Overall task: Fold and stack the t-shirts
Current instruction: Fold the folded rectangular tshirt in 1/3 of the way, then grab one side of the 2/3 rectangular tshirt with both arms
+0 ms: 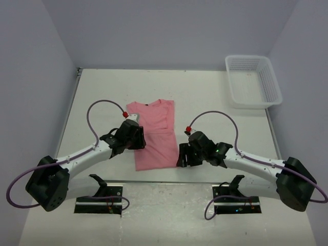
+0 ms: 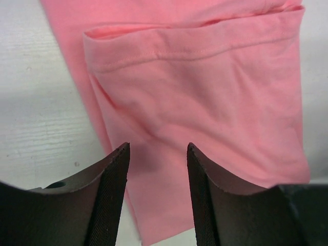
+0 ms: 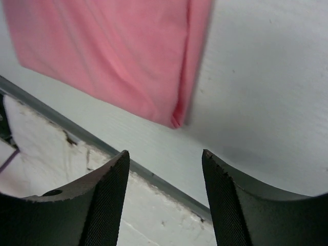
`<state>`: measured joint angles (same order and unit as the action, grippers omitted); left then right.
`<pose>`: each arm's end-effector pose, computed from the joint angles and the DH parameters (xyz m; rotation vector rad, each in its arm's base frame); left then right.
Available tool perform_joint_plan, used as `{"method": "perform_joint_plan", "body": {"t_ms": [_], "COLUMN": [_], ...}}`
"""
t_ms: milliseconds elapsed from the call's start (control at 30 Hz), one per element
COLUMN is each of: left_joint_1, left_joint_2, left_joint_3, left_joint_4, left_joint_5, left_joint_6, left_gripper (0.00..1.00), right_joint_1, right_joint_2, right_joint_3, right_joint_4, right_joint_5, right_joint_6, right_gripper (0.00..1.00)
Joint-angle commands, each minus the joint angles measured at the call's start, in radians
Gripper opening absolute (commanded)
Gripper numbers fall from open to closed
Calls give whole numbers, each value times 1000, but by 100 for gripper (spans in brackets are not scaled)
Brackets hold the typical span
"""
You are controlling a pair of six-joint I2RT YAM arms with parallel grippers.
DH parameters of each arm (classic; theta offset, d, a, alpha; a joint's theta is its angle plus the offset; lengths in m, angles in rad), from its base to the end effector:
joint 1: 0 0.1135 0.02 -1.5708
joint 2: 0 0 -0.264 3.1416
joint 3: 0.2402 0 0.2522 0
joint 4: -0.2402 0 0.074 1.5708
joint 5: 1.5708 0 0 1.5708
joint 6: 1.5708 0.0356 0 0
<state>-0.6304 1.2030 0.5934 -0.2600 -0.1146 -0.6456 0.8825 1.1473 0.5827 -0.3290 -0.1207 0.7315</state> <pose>0.1889 -0.1328 0.1852 -0.0708 2.4792 -0.4258 0.1358 0.1719 0.1886 -0.2560 2.6368 0.7843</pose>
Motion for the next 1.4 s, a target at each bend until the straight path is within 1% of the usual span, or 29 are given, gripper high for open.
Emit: {"method": "perform_joint_plan", "body": {"t_ms": [0,33,100,200,367,500,633,700,733,767,867,967,1000,1067,1233,1267,1367], "left_joint_1": [-14,-18,-37,-74,-106,-130,-144,-149,-150,-152,-155,-158,-163,-166,-181,-183,-193], "left_joint_2": [-17,-22,-45,-88,-144,-167,-180,-186,-198,-204,-229,-234,-230,-220,-186,-186,-215], "left_joint_3": [37,39,39,37,8,-12,-26,-30,-35,-38,-47,-50,-49,-43,-29,-32,-64], "left_joint_4": [-88,-99,-136,-198,-234,-249,-265,-281,-291,-295,-306,-314,-318,-344,-395,-398,-384], "left_joint_5": [-53,-59,-77,-152,-160,-160,-161,-161,-163,-165,-163,-152,-155,-166,-140,-107,-62], "left_joint_6": [-3,-18,-35,-90,-127,-160,-180,-187,-190,-192,-200,-216,-226,-239,-295,-304,-354], "left_gripper": [50,50,51,51,52,52,52,52,52,52,52,52,52,52,52,55,57], "right_joint_1": [3,4,3,1,1,0,-1,-1,-1,-1,-1,-1,-1,-1,-1,-1,-1], "right_joint_2": [34,40,48,63,120,172,238,246,246,244,242,249,249,250,258,258,259], "right_joint_3": [-66,-69,-80,-81,-57,-64,-67,-72,-79,-83,-90,-90,-93,-96,-93,-90,-75], "right_joint_4": [7,40,45,64,90,143,186,199,206,205,211,206,208,209,203,202,186], "right_joint_5": [9,12,35,36,30,20,3,4,6,12,27,35,36,41,47,50,53], "right_joint_6": [26,29,61,72,77,97,118,128,135,138,146,158,163,164,166,166,158], "right_gripper": [60,60,60,61,61,60,58,54,48,45,37,20,11,0,0,0,0]}}
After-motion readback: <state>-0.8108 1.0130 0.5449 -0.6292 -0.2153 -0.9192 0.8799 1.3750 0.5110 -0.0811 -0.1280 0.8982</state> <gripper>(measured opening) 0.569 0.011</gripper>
